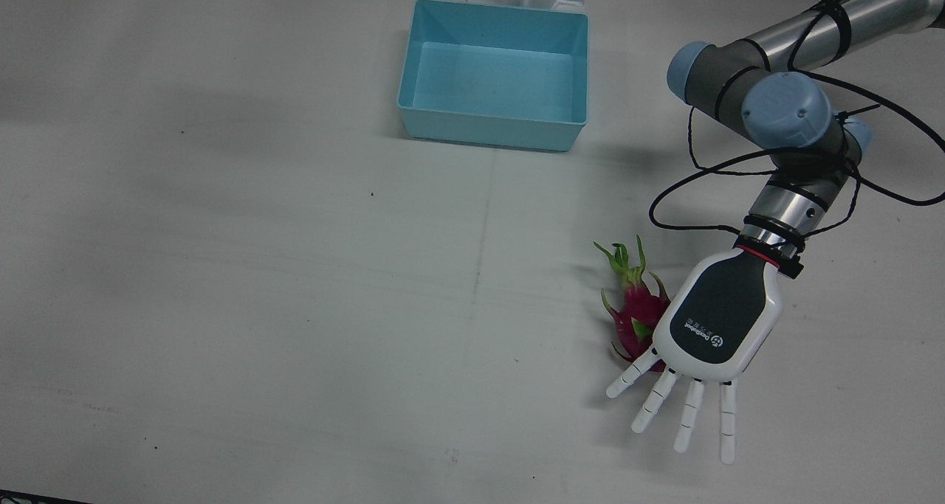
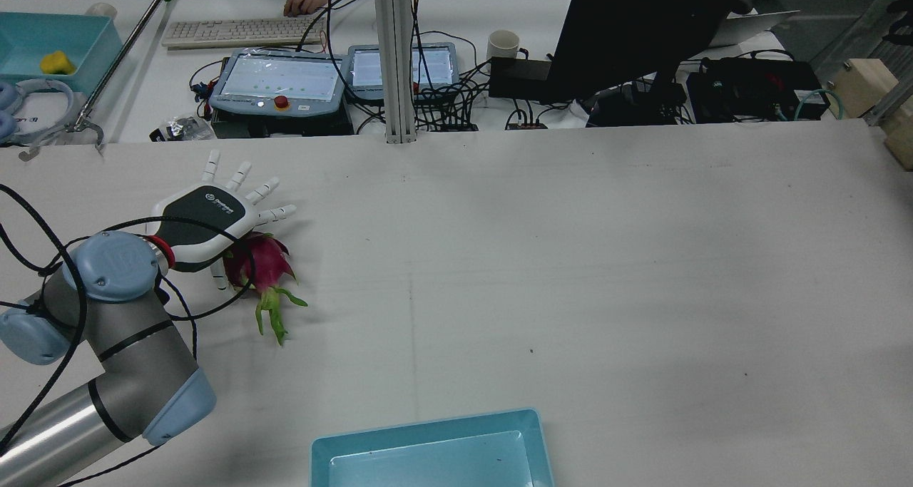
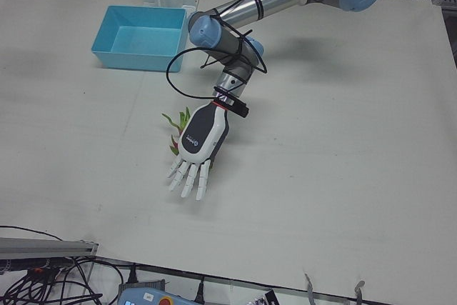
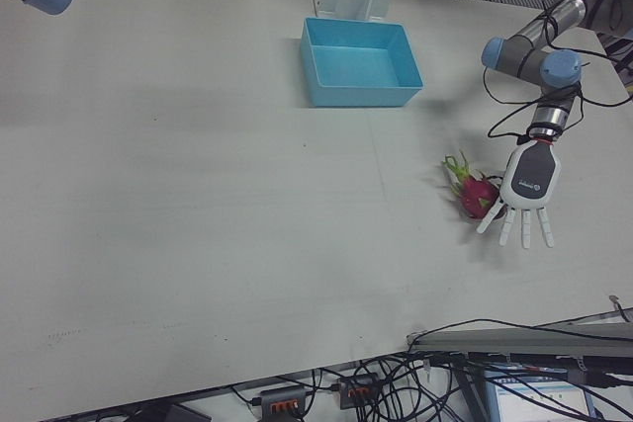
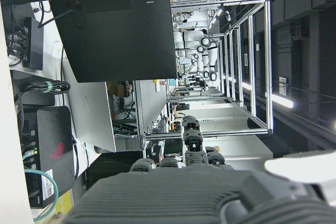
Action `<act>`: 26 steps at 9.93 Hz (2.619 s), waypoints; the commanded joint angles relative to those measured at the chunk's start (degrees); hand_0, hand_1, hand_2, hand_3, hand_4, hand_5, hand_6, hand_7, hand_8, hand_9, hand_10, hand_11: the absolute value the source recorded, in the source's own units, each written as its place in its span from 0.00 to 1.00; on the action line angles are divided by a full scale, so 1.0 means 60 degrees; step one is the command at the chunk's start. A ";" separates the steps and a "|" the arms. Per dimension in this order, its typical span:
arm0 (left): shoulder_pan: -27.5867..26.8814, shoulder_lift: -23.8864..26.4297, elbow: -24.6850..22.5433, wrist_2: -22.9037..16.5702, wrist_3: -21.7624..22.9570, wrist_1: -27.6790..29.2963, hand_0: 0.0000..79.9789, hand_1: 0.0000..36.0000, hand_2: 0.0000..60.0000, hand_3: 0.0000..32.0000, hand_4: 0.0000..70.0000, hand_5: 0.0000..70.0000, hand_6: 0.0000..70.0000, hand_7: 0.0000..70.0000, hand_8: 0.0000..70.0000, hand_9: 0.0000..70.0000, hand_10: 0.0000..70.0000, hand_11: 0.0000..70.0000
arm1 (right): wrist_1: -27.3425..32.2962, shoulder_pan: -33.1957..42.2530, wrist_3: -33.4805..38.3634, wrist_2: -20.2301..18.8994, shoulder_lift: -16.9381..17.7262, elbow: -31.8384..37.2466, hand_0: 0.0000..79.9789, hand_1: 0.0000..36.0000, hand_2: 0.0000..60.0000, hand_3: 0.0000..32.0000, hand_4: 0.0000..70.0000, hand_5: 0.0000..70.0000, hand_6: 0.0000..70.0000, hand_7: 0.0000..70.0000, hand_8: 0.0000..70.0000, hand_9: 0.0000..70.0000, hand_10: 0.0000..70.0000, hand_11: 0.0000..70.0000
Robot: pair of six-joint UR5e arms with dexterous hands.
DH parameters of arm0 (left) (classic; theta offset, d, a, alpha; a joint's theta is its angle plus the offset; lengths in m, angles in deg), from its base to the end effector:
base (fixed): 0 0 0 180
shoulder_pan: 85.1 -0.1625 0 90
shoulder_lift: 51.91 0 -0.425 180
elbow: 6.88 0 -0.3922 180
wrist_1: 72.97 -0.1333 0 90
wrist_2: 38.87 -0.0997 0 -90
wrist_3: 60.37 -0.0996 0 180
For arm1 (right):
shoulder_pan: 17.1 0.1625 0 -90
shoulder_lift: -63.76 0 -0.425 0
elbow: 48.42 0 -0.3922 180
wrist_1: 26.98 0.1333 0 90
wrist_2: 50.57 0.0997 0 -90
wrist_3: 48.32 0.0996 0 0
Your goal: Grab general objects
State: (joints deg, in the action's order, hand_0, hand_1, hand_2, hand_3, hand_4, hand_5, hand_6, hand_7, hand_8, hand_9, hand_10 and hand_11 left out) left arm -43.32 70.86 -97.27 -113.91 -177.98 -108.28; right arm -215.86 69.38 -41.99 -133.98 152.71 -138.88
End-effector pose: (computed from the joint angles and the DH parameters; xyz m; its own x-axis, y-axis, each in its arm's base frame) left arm 0.3794 -0.5522 0.4086 0.4123 0.2321 -0.8810 0.7279 0.4977 0.4717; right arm 0.1147 -0.4932 0.6887 -0.9933 -0.0664 -0.0947 0.1023 -0.1215 -0.9873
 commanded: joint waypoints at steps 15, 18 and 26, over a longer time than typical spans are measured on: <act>0.0023 0.0119 -0.1135 -0.0808 0.1668 -0.0252 0.45 0.90 1.00 0.00 0.62 0.67 0.00 0.18 0.00 0.02 0.00 0.00 | 0.0000 0.0000 0.0000 0.0000 0.0000 -0.0011 0.00 0.00 0.00 0.00 0.00 0.00 0.00 0.00 0.00 0.00 0.00 0.00; -0.0006 0.0278 -0.2756 -0.1391 0.1761 -0.1215 0.46 0.92 1.00 0.00 0.59 0.62 0.00 0.22 0.00 0.02 0.00 0.00 | 0.0000 0.0000 0.0000 0.0000 0.0000 -0.0011 0.00 0.00 0.00 0.00 0.00 0.00 0.00 0.00 0.00 0.00 0.00 0.00; -0.2214 0.3132 -0.3084 -0.2215 0.2318 -0.3882 0.54 0.93 1.00 0.00 0.56 0.62 0.01 0.24 0.00 0.03 0.00 0.00 | 0.0000 0.0000 0.0014 0.0000 0.0000 -0.0011 0.00 0.00 0.00 0.00 0.00 0.00 0.00 0.00 0.00 0.00 0.00 0.00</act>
State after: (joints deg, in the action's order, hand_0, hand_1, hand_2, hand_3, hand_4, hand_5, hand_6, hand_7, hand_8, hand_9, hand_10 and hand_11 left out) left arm -49.97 84.03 -115.40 -127.17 -164.28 -126.16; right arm -215.86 69.38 -41.99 -133.98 152.71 -138.95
